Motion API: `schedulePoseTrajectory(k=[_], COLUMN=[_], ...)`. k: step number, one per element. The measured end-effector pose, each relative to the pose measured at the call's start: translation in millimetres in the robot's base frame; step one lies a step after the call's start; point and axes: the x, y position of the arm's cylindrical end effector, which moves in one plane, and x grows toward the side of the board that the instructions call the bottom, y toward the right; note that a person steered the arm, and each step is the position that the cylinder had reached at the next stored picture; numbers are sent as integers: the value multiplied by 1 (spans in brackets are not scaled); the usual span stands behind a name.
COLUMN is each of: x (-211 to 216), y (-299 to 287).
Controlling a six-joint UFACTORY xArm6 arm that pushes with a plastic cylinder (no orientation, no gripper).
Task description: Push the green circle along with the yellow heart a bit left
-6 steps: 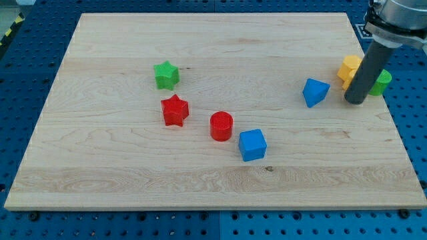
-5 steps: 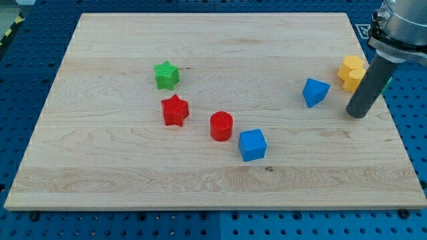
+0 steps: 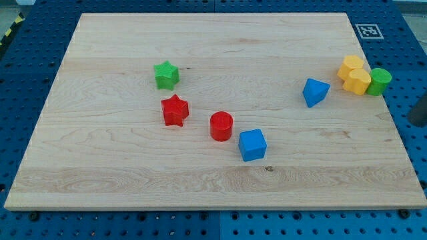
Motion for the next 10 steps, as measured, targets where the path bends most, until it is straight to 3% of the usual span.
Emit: schedulePoseTrajectory(k=[2, 3, 4, 10], x=[-18, -63, -78, -86], y=[1, 1, 1, -35])
